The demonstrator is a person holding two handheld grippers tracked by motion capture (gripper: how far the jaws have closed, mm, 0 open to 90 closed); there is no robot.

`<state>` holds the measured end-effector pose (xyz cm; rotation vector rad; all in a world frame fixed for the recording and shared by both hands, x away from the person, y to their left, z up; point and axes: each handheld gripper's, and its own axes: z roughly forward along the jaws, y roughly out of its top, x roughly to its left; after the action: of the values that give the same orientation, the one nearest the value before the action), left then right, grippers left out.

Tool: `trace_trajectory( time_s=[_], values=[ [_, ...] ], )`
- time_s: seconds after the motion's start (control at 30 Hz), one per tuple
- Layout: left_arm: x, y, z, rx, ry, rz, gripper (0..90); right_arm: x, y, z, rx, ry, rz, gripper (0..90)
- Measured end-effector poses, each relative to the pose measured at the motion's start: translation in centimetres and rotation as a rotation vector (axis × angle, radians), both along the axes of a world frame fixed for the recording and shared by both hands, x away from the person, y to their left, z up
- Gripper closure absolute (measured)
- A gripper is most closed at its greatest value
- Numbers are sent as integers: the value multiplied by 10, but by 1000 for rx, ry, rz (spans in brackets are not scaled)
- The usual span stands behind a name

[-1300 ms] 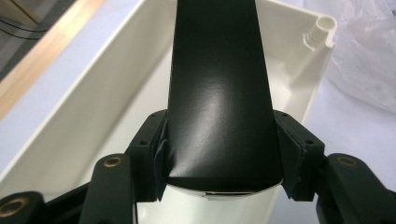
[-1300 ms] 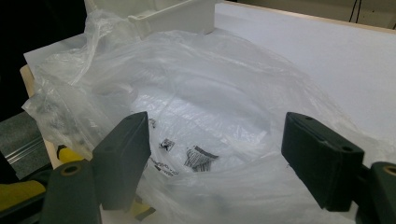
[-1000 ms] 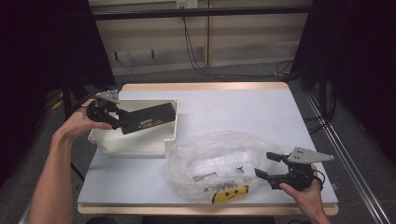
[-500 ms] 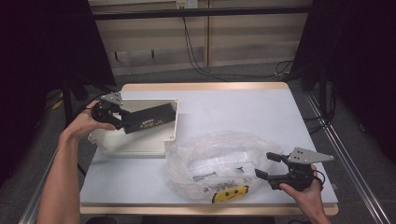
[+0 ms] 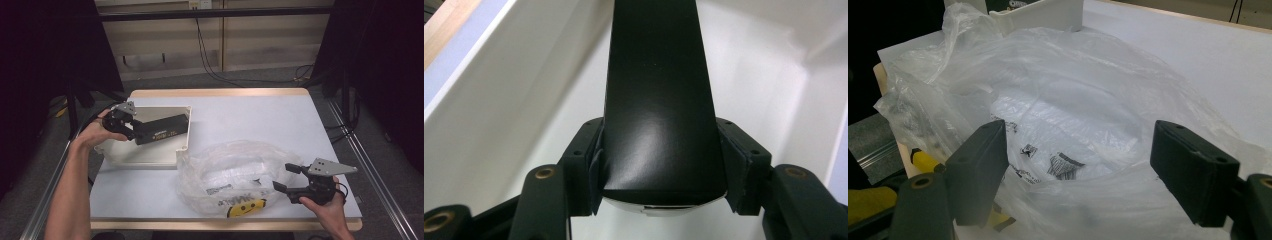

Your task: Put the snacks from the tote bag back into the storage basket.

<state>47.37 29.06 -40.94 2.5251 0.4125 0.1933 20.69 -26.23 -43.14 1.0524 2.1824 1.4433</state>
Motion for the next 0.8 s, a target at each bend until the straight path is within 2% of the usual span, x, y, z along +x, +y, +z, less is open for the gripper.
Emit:
trace_trajectory(
  time_s=[0.13, 0.2, 0.27, 0.3, 0.37, 0.5, 0.57, 0.6, 0.8],
  values=[
    [4, 1, -2, 6, 32, 2, 432, 2, 1, -1, -7, -2, 3, 224],
    [5, 0, -2, 13, 34, 0, 432, 2, 3, 0, -9, -2, 4, 224],
    [6, -2, -3, 7, 33, 19, 431, 2, 3, 1, -14, -1, 10, 223],
    [6, -2, -3, 24, 33, 13, 431, 2, 3, 1, -12, -1, 11, 223],
    [7, -3, -5, 33, 42, 18, 430, 2, 4, 0, -10, 0, 10, 223],
    [6, -3, -7, 33, 52, 30, 429, 1, 2, 1, -12, -4, 8, 223],
    [8, -4, -8, 65, 61, 16, 429, 2, 2, 1, -9, -2, 5, 223],
    [8, -5, -9, 53, 67, 27, 428, 2, 1, 1, -12, -3, 6, 223],
    [11, -6, -13, 95, 81, 20, 426, 2, 1, 1, -12, -3, 7, 223]
  ],
)
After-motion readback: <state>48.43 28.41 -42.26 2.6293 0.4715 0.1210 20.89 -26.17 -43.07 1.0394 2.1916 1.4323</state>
